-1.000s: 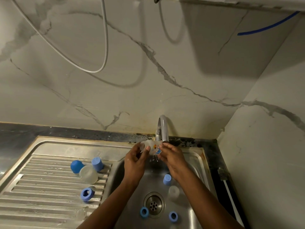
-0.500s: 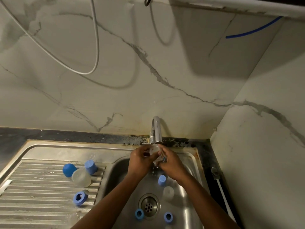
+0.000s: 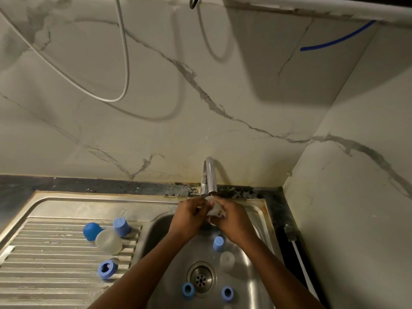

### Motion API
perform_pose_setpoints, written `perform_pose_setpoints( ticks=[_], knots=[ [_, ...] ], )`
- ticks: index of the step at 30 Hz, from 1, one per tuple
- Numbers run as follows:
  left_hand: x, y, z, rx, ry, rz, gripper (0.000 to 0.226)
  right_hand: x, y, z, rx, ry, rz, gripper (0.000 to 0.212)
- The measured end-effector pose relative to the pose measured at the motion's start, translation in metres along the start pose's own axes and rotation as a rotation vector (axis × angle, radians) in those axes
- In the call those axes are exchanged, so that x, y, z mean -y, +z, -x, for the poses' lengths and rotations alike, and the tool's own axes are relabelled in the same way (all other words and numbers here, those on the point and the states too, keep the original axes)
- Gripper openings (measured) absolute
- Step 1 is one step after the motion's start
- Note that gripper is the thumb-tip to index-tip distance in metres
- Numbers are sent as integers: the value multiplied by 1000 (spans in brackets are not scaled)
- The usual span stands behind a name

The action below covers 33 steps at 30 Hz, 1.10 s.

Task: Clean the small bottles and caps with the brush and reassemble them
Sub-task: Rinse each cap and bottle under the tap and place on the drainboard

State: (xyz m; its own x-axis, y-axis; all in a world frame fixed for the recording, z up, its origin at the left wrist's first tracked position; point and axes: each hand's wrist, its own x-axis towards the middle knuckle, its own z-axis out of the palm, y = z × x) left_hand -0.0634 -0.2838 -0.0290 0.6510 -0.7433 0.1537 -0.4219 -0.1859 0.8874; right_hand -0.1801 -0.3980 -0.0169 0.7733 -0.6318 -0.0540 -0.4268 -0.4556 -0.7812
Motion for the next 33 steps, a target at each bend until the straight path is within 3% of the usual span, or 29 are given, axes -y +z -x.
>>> perform_pose_setpoints(
  ticks=[3,7,11,14,17,20,25,33],
  knots=[
    [-6,-3,-2,-60,-18,-58,32,8,5,2,-53,-70,169,49],
    [-12,-4,-3,12,72,-132,37,12,3,-3,-63,-76,229,50],
    [-3,-5,-5,41,198,-177,27,13,-5,-5,-50,-104,231,54],
    [-1,-2,-7,-8,186,-235,19,11,-3,-3,-72,-104,262,56],
    [-5,0,-8,-20,139,-159,9,10,0,-4,-119,-112,273,44],
    [-4,-5,-8,67,182,-219,23,10,-4,-4,-91,-85,272,46],
    [-11,-31,-9,254,293,-774,57,4,-18,2,-40,-107,299,57],
    [-10,-30,-2,192,300,-708,53,8,-23,4,-36,-87,315,53]
  ],
)
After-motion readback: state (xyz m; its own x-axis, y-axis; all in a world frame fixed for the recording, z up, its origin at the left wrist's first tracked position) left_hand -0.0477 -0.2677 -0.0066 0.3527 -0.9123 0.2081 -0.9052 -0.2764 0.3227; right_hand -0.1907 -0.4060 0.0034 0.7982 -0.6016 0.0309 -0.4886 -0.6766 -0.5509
